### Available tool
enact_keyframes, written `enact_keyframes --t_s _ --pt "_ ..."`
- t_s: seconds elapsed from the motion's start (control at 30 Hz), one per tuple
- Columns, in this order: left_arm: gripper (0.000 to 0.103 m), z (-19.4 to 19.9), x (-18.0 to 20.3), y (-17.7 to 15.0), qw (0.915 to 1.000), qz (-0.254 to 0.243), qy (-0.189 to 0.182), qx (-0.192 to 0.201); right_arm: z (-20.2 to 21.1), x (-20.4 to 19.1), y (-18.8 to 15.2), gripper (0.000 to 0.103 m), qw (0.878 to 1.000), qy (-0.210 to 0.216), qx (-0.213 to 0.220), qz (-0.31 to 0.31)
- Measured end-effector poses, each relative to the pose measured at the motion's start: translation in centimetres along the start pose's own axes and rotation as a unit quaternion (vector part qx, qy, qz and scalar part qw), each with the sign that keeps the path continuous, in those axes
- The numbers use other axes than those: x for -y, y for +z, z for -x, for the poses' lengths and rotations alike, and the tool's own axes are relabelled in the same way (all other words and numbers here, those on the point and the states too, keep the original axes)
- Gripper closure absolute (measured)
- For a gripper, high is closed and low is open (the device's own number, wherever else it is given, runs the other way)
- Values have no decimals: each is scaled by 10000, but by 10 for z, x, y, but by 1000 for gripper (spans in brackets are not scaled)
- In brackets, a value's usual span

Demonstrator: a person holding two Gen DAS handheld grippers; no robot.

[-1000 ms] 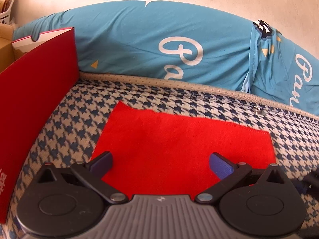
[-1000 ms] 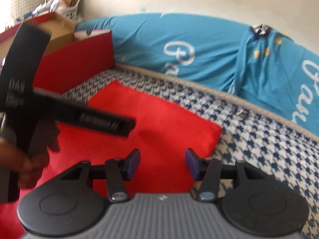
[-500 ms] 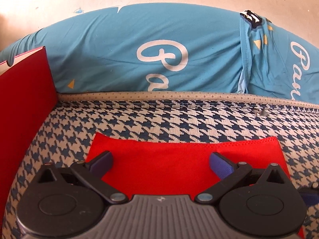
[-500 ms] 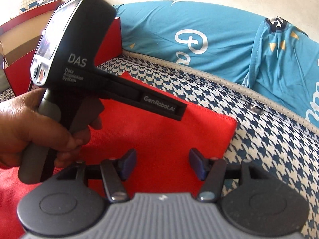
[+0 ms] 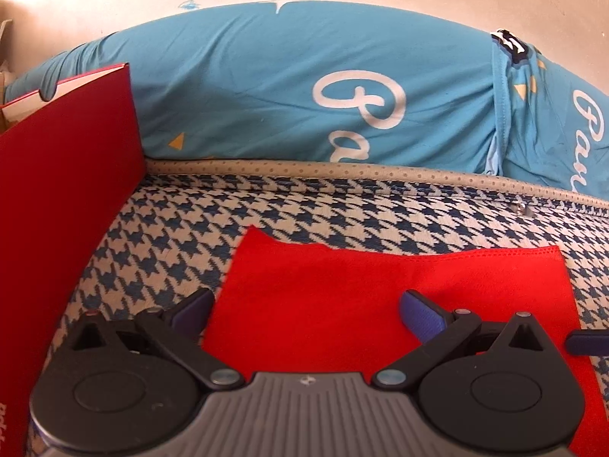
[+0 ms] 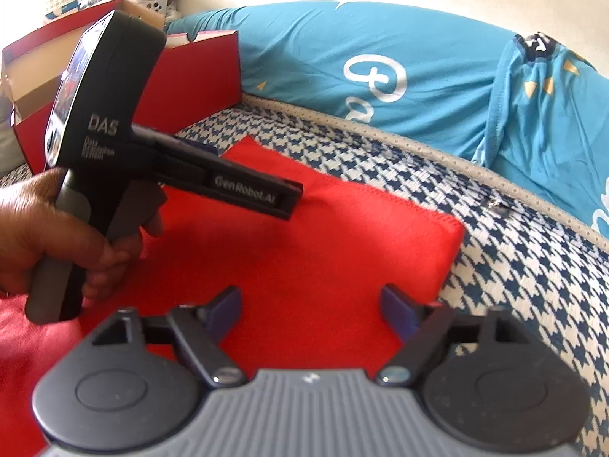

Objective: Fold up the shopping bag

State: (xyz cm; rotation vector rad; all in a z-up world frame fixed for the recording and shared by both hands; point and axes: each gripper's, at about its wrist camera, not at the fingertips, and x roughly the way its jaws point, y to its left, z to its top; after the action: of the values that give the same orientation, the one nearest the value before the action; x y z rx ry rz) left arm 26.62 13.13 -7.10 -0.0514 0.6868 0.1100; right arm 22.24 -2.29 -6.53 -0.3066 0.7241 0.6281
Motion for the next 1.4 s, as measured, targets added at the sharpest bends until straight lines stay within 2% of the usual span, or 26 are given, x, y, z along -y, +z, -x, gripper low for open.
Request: enact_keyframes --t_s 0.2,0.37,0.47,0.53,0.67,0.73,0.83,0.9,0.93,1.03,1.13,1.23,1.4 --pt "0 7 -10 -4 9999 -95 99 -87 -2 -2 -3 0 10000 32 42 23" --pt "0 21 -20 -3 9996 11 164 -232 -2 -5 -6 0 9998 -53 184 13" --pt "0 38 -26 -2 9994 64 151 -310 1 -11 -3 0 9994 -321 107 -34" --pt "0 55 -26 -5 9997 -63 35 -239 5 -13 -2 0 9991 -410 71 -36" --pt "0 85 -26 -15 9994 -108 -311 -128 30 -21 -3 0 9976 -537 432 -12" --pt "0 89 -23 -19 9982 -29 -564 -186 39 -27 -2 5 9976 -559 379 -173" --pt "0 89 -14 -21 9962 -94 -804 -324 53 -39 -8 19 9978 -480 359 -277" --pt "0 88 -6 -23 9945 -164 -943 -421 55 -50 -14 48 9987 -483 183 -48" --pt "0 88 -3 -23 9936 -183 -1011 -461 54 -54 -17 50 9989 -454 64 80" --pt "0 82 5 -28 9910 -236 -1170 -613 45 -55 -23 50 9992 -327 -198 99" --pt "0 70 12 -37 9902 -441 -1015 -851 42 -51 -22 48 9996 -142 -227 -126" --pt "0 71 20 -43 9907 -807 -847 -697 40 -47 -24 43 9994 -108 -221 -233" --pt "0 76 17 -46 9908 -818 -836 -687 39 -46 -24 36 9991 -211 -298 -218"
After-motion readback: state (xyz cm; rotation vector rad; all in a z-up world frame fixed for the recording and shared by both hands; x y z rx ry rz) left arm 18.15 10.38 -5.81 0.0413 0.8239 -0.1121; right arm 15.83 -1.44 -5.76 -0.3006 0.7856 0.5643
